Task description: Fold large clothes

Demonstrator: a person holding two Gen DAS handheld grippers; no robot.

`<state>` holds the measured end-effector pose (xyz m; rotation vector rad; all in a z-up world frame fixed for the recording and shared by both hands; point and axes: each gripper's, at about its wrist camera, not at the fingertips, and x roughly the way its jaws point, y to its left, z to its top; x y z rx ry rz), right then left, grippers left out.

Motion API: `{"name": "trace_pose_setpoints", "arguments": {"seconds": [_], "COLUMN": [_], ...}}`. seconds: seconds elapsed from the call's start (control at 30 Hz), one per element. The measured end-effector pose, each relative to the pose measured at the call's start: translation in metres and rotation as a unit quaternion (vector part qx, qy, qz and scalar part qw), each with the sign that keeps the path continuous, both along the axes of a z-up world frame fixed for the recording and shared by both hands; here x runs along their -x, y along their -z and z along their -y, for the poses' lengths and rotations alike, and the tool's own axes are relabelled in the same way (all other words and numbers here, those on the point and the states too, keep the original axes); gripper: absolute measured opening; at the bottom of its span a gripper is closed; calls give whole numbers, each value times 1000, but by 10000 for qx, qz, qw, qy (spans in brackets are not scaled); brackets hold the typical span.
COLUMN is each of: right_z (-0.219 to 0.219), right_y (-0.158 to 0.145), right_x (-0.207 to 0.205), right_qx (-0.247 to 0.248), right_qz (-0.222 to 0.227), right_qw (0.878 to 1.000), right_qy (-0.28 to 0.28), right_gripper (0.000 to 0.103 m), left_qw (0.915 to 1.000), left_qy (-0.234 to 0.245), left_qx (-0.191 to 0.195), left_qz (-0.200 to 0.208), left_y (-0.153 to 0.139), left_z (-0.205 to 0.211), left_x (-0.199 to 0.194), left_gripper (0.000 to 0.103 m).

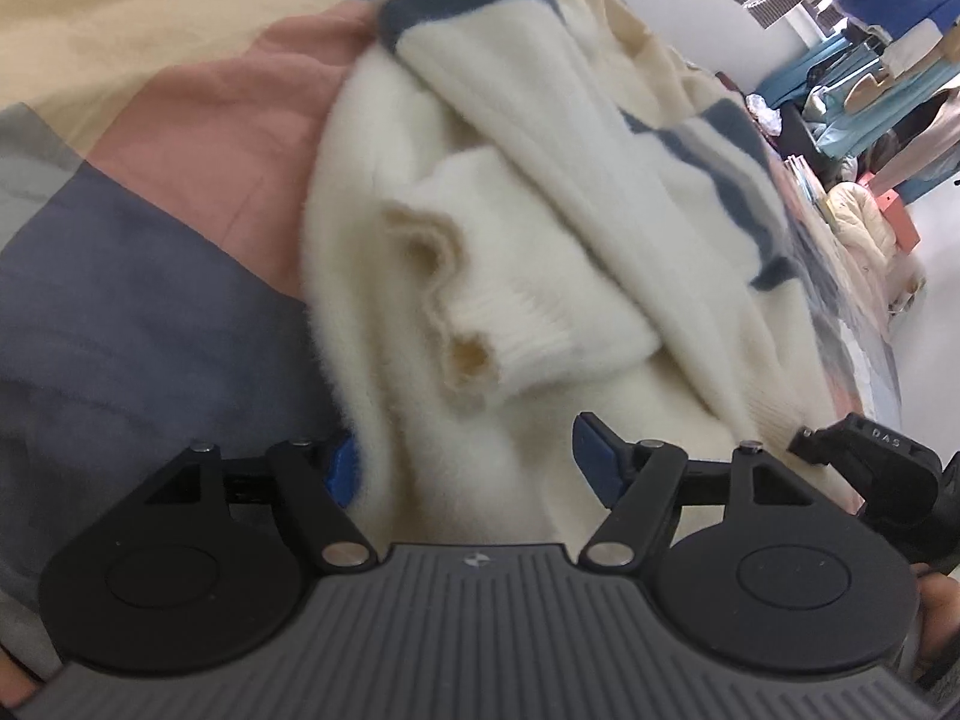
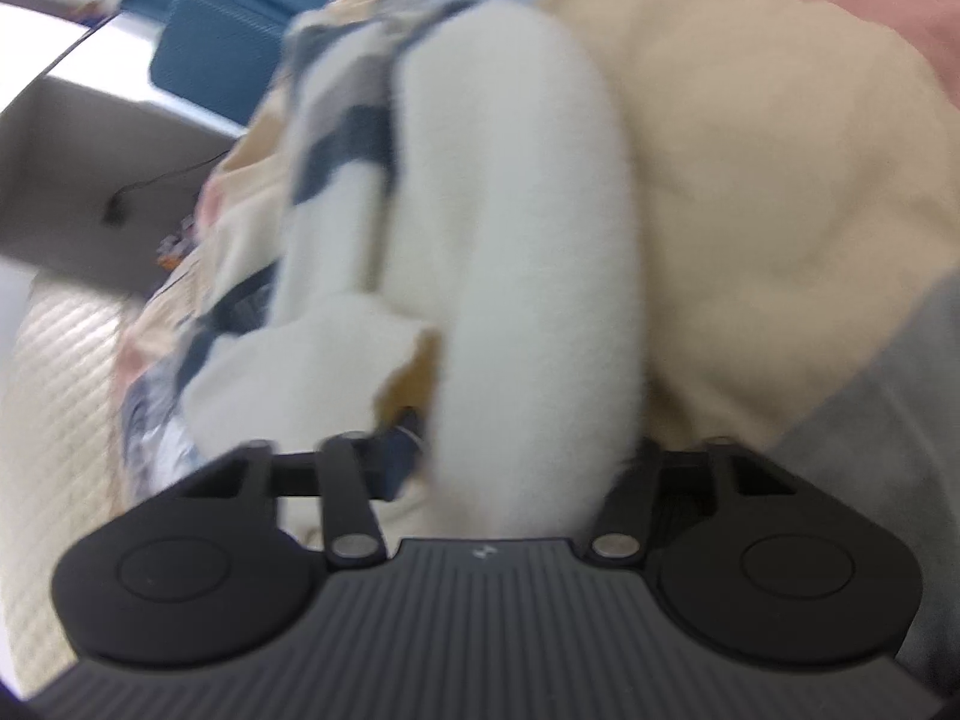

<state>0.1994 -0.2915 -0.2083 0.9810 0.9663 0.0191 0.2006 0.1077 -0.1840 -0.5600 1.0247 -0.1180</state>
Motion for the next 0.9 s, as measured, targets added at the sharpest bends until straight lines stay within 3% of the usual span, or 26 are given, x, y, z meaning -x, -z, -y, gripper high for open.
{"name": "trace_pose_setpoints", "arguments": {"seconds": [0.07,0.13,0.2,0.27,0.4,0.5,0.6,0.9], "right_z": [1,0,-3,-5,-1,5,6,16], "right_y": [2,-2,-6,-14,-29,-44,-67,-111], "right_x": [0,1,2,3,9,17,31,70], "right_qx": [-36,-113,-418,-637,-998,-1344,-1164,-1403], "right_qz": [-6,222,627,1003,1663,2228,2803,3468], "right_qw": [10000,9997,9971,9927,9804,9649,9511,9242], "right_qy": [83,41,-119,-206,-354,-343,-570,-764], "right_gripper": [37,29,24,23,19,18,17,17], "left_qw": [9999,9988,9971,9940,9850,9750,9688,9501], "left_qy": [-139,-465,-720,-902,-1124,-1231,-1288,-1187], "left_qx": [42,33,154,504,902,1427,1647,2183], "left_qz": [67,179,211,347,951,1175,1333,1884], "left_y": [2,4,5,4,-17,-32,-48,-104], "left_z": [-3,-10,-20,-30,-45,-57,-67,-91], "left_x": [-2,-5,-9,-9,5,15,23,74], "left_gripper": [69,54,29,22,17,16,15,15]}}
